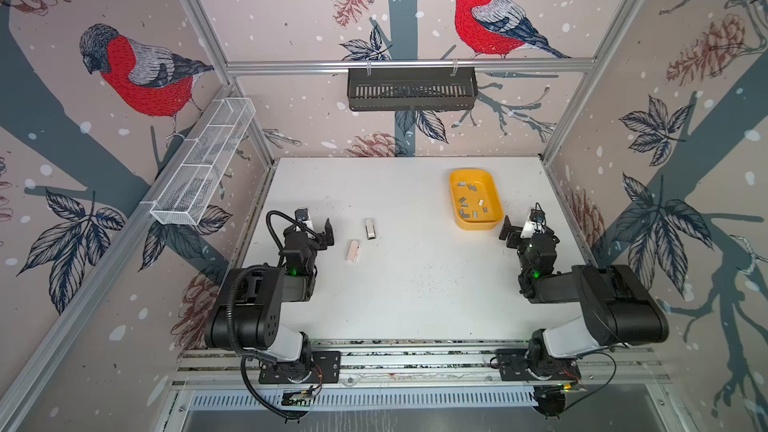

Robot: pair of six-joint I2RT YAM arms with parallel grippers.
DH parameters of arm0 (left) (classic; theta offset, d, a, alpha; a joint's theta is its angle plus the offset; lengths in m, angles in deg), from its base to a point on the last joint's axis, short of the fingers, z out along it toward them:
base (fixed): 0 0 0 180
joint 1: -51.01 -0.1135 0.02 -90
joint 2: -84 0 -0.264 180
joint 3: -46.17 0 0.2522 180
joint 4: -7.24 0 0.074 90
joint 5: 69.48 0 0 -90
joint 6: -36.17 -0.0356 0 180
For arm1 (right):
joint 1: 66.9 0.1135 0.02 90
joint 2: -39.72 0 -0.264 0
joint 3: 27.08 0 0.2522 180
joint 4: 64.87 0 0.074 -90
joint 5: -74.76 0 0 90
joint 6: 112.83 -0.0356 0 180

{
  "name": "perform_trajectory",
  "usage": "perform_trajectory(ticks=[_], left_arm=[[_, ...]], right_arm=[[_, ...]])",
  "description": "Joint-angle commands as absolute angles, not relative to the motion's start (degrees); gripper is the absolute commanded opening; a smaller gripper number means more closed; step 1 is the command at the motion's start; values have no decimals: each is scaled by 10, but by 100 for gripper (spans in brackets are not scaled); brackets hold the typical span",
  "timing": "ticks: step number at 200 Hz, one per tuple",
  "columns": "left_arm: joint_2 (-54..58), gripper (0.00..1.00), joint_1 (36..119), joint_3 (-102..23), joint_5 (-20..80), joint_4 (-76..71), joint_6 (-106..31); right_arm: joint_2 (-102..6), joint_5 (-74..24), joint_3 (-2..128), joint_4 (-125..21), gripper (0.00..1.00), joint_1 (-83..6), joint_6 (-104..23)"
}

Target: Load the staples into the stapler

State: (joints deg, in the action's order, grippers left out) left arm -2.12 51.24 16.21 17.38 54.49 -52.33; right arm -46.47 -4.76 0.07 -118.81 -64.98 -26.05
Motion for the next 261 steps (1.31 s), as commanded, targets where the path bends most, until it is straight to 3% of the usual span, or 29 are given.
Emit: perform_trajectory(ticks=[1,261], left_arm=[[-20,98,511,159,175,568,-524],[-20,98,512,159,175,568,-524]], right_arm=[[-463,-50,0,-1200,100,-650,-268],[-464,-56,1,-1198,100,-650,-268]])
